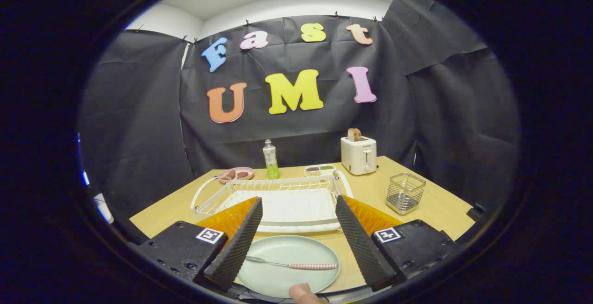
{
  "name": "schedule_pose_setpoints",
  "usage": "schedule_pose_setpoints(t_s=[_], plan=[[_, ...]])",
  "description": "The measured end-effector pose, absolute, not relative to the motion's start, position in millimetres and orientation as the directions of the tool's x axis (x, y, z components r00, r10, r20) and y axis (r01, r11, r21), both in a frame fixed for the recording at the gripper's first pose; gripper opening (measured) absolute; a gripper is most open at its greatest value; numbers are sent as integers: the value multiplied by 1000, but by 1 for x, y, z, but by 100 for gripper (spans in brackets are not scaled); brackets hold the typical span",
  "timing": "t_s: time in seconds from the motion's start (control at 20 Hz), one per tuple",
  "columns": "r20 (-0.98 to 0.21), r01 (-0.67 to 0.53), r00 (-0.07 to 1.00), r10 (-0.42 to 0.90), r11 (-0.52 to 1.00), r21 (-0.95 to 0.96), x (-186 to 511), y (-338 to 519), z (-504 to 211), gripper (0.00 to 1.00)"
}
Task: Take the plate from the dish rack, then take the spoon from the basket and place it into the plate.
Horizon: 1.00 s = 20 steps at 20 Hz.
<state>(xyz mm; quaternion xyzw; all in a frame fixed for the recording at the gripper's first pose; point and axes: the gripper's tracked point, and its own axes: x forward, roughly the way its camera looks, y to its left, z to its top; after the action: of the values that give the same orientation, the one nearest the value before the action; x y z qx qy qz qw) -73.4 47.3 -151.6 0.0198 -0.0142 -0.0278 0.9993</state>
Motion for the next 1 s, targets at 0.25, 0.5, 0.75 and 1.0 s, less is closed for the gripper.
schedule_pose_setpoints(t_s=[0.25, 0.5, 0.75, 1.0], plan=[[48, 111, 993, -112, 994, 16, -98, 25, -139, 100], [51, 135, 989, -136, 990, 33, -113, 8, -129, 100], [45, 134, 990, -137, 989, 54, -122, 0, -128, 100], [35, 115, 992, -118, 992, 59, -123, -1, -130, 100]])
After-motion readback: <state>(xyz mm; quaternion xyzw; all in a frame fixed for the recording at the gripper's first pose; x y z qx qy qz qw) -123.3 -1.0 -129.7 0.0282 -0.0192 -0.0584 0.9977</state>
